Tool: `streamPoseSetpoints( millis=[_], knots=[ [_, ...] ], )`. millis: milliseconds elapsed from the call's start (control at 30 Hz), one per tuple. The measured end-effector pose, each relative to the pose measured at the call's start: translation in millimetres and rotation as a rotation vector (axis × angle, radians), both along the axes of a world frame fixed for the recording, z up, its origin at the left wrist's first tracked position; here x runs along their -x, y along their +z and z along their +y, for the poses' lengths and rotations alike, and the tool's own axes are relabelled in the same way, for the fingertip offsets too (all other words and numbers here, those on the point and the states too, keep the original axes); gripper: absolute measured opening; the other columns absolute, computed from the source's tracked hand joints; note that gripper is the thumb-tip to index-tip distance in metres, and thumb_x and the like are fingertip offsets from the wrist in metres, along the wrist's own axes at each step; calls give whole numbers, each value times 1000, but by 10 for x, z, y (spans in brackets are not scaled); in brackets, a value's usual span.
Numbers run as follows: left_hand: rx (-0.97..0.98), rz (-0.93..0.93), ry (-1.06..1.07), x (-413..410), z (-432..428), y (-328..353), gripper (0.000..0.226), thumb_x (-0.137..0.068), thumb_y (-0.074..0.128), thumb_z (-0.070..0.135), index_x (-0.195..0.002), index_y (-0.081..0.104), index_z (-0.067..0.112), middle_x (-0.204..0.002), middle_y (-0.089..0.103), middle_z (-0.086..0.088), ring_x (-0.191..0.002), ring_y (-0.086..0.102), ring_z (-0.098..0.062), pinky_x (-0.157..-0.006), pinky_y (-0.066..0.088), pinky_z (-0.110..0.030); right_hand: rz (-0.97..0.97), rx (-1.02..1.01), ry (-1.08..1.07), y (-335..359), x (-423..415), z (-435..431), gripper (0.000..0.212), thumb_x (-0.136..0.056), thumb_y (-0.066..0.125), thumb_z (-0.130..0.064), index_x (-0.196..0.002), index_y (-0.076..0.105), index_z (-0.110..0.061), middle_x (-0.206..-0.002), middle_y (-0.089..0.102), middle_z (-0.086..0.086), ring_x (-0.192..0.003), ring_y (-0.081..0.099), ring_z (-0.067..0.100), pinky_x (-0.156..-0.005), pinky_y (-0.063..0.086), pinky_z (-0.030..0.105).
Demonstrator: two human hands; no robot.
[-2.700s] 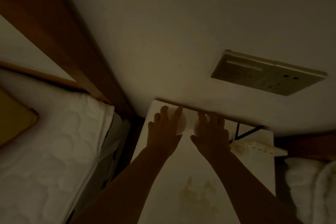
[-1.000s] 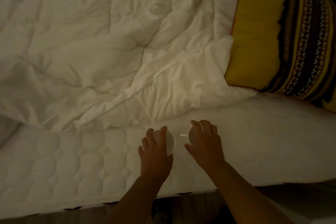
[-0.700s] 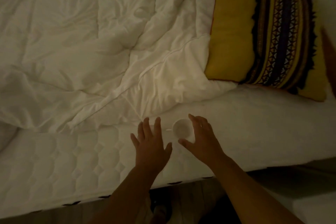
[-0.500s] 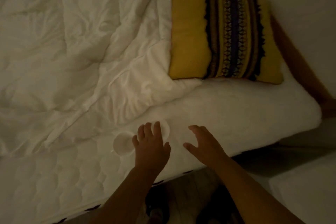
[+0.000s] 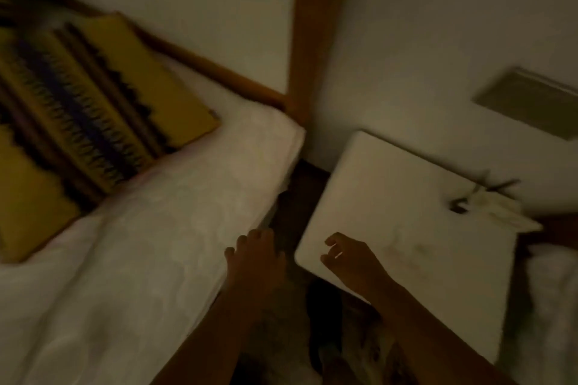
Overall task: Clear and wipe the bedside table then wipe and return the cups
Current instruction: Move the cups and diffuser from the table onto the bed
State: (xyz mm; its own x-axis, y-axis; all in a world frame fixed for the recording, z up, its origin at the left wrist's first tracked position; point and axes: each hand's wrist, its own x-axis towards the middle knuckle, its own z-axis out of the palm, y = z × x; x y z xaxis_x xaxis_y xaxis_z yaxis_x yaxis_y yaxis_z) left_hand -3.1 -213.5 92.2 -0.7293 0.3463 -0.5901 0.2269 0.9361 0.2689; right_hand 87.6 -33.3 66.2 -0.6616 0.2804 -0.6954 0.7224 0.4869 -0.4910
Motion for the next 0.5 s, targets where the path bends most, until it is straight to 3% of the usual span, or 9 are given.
streamPoseSetpoints(
  millis=[167, 300, 400, 433, 500],
  knots=[
    [-57, -6, -150, -146, 1017, -90, 40, -93, 47, 41, -129, 44, 24, -125, 53, -1, -120, 49, -24, -104, 37, -49, 46, -99, -213, 0, -607, 820, 30, -91, 64, -33, -116, 61, -17, -99, 67, -3, -85, 60, 10, -65, 40, 14],
    [-128, 98, -364, -325, 1905, -225, 41, -91, 49, 40, -129, 43, 25, -122, 50, 1, -114, 49, -21, -96, 42, -42, 57, -105, -492, -99, -1141, 1487, 24, -89, 68, -30, -109, 62, -18, -93, 67, -5, -81, 61, 9, -61, 39, 8],
    [-206, 101, -446, -421, 2417, -382, 49, -90, 54, 39, -134, 41, 23, -133, 43, -2, -119, 46, -23, -96, 43, -42, 80, -56, -739, -247, -1432, 1917, 21, -85, 71, -31, -102, 60, -25, -92, 69, -2, -85, 67, 18, -74, 54, 28],
    [-230, 100, -466, -443, 2556, -438, 51, -89, 55, 39, -135, 40, 23, -136, 41, -3, -121, 44, -24, -96, 43, -42, 95, -42, -822, -291, -1496, 2043, 21, -84, 72, -31, -100, 60, -28, -94, 71, 3, -88, 69, 24, -79, 57, 39],
    [-282, 94, -508, -513, 2856, -557, 56, -88, 58, 39, -138, 37, 22, -141, 38, -4, -125, 42, -25, -98, 43, -43, 146, 4, -984, -429, -1641, 2314, 22, -85, 72, -22, -103, 59, -22, -100, 70, 14, -93, 68, 35, -82, 55, 48]
  ],
)
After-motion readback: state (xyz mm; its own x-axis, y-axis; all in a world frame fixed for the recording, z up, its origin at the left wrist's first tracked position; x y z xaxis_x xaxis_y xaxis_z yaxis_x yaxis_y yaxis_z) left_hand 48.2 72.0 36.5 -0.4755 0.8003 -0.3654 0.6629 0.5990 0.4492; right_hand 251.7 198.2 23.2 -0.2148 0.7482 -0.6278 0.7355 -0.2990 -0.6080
